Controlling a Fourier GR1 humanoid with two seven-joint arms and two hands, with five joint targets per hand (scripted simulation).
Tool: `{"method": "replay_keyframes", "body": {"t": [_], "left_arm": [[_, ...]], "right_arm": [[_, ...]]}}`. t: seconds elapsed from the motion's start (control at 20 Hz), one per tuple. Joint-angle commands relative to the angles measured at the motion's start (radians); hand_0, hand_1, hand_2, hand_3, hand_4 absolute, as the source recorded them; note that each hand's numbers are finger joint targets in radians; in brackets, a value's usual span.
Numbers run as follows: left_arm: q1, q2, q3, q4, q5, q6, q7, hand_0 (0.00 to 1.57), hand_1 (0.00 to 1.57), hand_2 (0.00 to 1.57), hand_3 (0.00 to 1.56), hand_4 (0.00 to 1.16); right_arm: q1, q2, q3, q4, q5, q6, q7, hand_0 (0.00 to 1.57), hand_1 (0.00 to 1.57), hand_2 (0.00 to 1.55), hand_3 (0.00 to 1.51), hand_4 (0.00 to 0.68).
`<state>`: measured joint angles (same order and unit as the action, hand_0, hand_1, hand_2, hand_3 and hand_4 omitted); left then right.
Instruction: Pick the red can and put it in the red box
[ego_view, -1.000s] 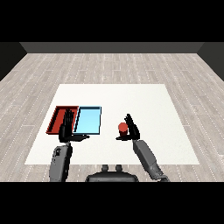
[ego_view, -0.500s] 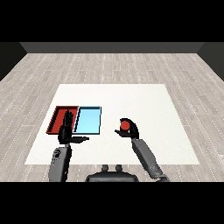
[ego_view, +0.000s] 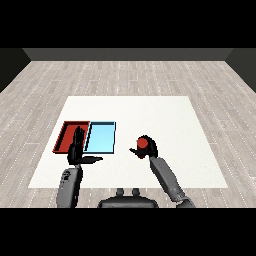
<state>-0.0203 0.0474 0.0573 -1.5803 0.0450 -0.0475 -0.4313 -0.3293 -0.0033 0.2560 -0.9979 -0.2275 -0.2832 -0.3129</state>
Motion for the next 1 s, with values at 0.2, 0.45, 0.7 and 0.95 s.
{"method": "replay_keyframes", "body": {"t": [0.2, 0.45, 0.7, 0.95], "left_arm": [[0.044, 0.008, -0.007, -0.008, -0.014, -0.02, -0.044, 0.0, 0.0, 0.0, 0.0, 0.0], [-0.042, -0.012, -0.026, 0.01, -0.033, 0.022, 0.032, 0.0, 0.0, 0.0, 0.0, 0.0], [0.008, 0.003, -0.019, -0.062, -0.009, 0.0, 0.044, 0.0, 0.0, 0.0, 0.0, 0.0], [0.013, -0.021, -0.081, 0.006, -0.08, 0.002, -0.03, 0.0, 0.0, 0.0, 0.0, 0.0]], "right_arm": [[0.014, 0.003, 0.019, 0.008, -0.014, -0.028, -0.037, 1.57, 1.57, 1.49, 1.43, 0.582], [0.08, -0.019, 0.001, -0.243, 0.085, -0.025, 0.111, 1.57, 1.57, 1.48, 1.41, 0.59], [0.11, -0.065, -0.012, -0.378, 0.102, 0.009, 0.128, 1.57, 1.57, 1.47, 1.4, 0.613], [0.085, -0.086, -0.051, -0.473, 0.132, -0.017, 0.156, 1.57, 1.57, 1.47, 1.4, 0.61]]}}
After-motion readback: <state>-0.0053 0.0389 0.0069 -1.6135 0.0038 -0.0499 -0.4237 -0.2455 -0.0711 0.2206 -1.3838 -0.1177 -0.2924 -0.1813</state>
